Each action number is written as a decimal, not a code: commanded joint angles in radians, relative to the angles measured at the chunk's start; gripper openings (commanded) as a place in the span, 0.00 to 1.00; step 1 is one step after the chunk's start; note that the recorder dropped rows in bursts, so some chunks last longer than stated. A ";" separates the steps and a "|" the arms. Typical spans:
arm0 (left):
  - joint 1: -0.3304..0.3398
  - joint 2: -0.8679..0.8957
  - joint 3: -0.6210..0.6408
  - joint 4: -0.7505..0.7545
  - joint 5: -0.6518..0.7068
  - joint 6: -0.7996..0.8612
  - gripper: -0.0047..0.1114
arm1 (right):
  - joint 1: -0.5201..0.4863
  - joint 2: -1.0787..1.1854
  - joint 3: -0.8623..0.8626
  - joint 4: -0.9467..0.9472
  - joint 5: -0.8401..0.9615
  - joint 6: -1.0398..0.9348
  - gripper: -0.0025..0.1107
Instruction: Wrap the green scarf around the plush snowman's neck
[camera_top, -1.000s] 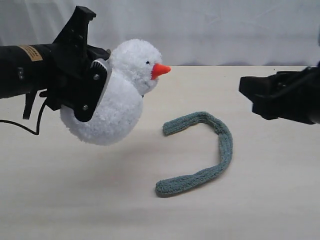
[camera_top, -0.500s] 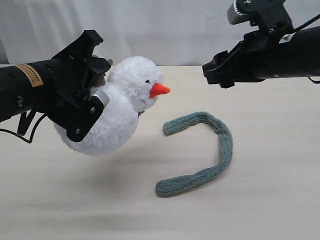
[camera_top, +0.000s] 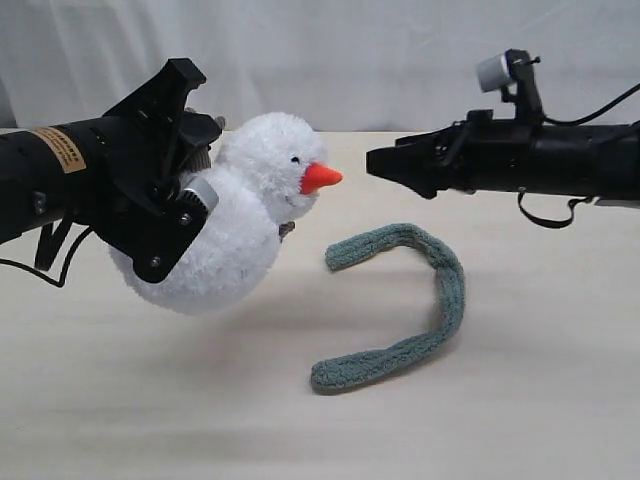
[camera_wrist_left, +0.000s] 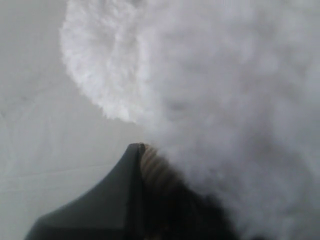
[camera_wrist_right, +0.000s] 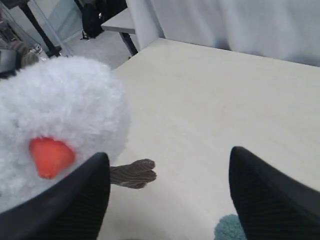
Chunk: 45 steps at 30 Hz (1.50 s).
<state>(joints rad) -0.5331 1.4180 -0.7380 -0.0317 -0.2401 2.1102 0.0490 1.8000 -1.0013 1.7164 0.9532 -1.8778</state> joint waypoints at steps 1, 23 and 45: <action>-0.002 -0.010 0.004 -0.006 0.035 0.030 0.04 | 0.075 0.054 -0.029 0.028 -0.015 -0.121 0.58; -0.002 0.021 0.016 -0.010 0.090 0.030 0.04 | 0.257 0.146 -0.132 -0.007 -0.190 -0.239 0.06; 0.000 0.293 0.016 -0.123 -0.324 -0.225 0.04 | 0.257 0.039 -0.132 -0.116 -0.020 -0.211 0.06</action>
<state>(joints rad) -0.5291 1.6945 -0.7167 -0.1444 -0.4392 1.9900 0.2928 1.8871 -1.1286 1.6128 0.8177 -2.0824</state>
